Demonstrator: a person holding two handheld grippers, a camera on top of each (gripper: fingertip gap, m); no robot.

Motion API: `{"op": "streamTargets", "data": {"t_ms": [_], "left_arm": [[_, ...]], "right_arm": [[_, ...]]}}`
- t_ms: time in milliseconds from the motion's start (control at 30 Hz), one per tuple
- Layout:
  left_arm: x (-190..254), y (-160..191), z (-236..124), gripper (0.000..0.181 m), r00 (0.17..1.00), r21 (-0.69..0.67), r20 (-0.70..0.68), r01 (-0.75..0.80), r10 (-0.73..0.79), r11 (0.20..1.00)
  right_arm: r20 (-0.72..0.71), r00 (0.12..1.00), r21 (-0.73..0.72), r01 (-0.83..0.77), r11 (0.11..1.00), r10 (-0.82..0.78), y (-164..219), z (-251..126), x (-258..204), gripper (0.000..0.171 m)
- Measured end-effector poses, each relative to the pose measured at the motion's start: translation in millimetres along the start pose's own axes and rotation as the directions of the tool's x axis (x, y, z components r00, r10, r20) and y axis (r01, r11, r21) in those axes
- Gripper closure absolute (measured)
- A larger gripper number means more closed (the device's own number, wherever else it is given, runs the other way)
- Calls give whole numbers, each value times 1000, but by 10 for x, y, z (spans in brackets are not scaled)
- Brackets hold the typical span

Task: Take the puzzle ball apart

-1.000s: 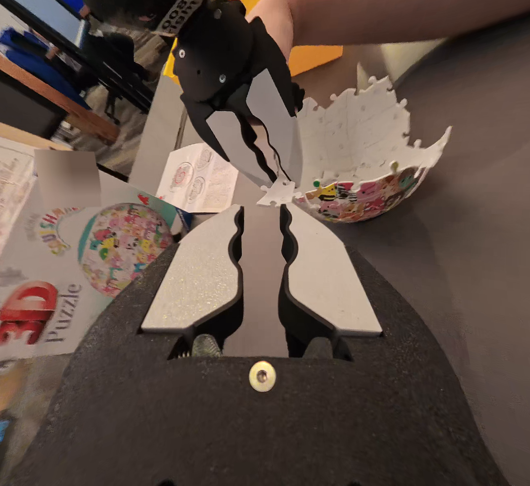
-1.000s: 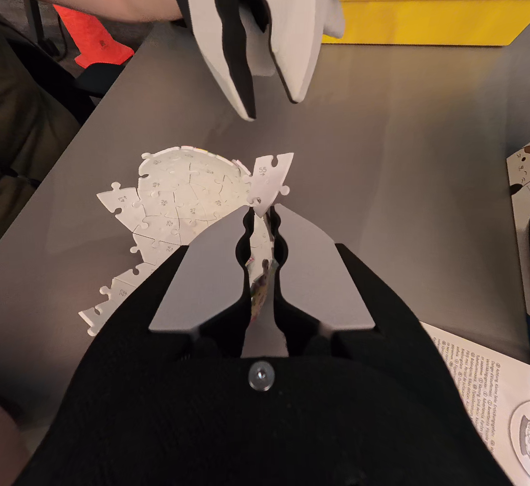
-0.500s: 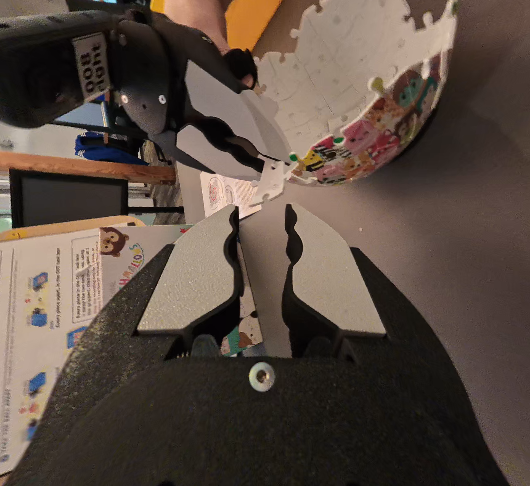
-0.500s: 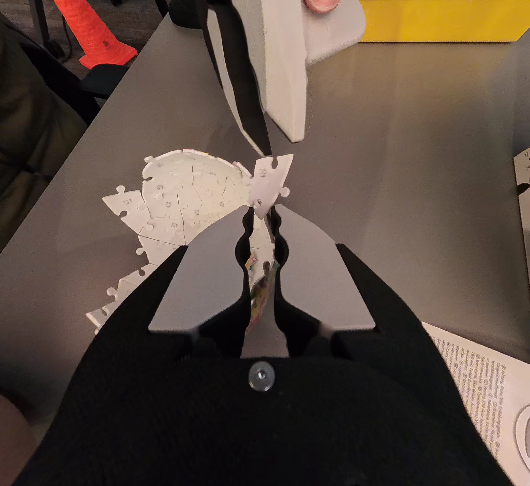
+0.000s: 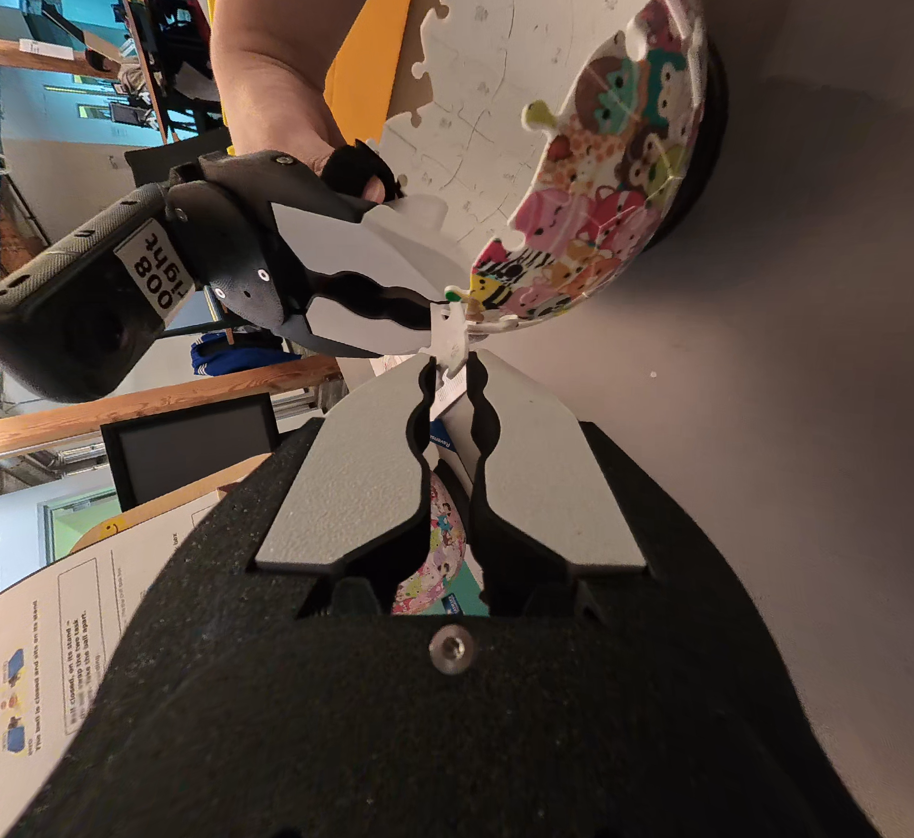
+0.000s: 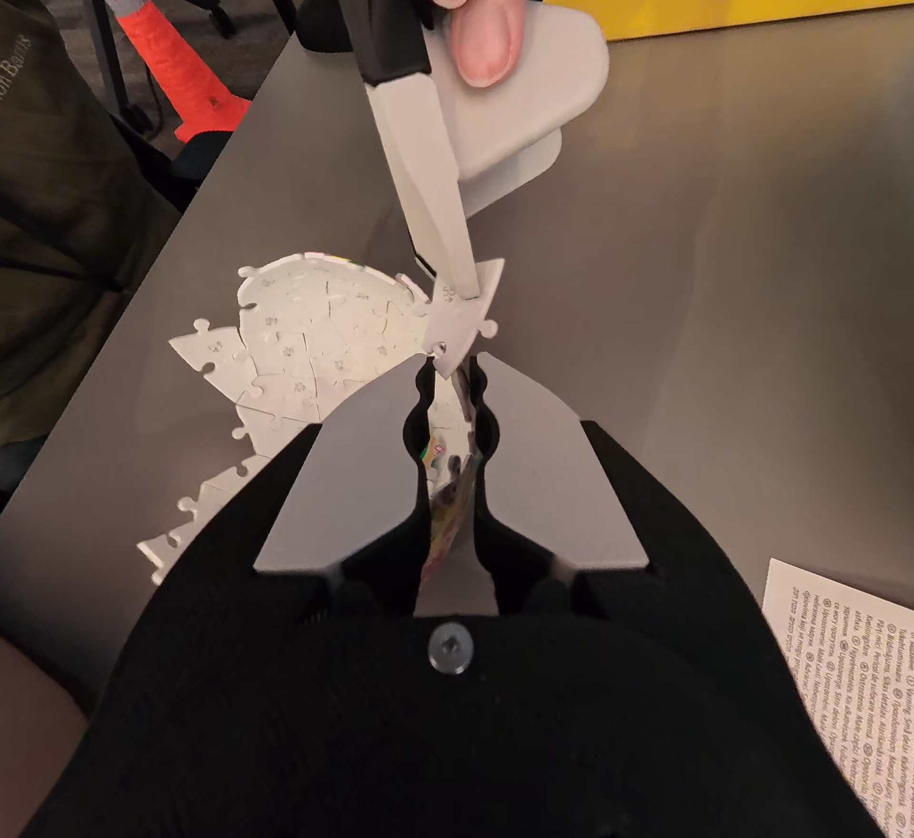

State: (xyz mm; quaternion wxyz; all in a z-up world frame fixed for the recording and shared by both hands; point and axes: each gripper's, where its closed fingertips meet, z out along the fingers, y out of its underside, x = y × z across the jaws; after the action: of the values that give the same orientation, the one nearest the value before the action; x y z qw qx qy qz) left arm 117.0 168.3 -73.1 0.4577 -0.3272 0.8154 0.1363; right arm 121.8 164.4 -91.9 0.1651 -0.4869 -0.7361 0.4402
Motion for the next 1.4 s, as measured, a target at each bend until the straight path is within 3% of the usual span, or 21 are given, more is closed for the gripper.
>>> {"op": "streamTargets", "data": {"t_ms": [200,500,767,1400], "left_arm": [[80,31,51,172,999,-18,-38,-20,20,1000],[119,-5,60,177,994,11,-70,89,-88,996],[121,-11,56,177,1000,3,-4,-2,2,1000],[72,35,70,176,1000,-10,17,-4,4,1000]], "right_arm": [[11,1000,-35,-9,999,9,69,57,8,157],[16,1000,-107,18,994,-16,153,159,-3,160],[37,999,-121,2,993,3,155,162,-21,162],[74,993,-142,-78,987,89,236,158,-4,165]]}}
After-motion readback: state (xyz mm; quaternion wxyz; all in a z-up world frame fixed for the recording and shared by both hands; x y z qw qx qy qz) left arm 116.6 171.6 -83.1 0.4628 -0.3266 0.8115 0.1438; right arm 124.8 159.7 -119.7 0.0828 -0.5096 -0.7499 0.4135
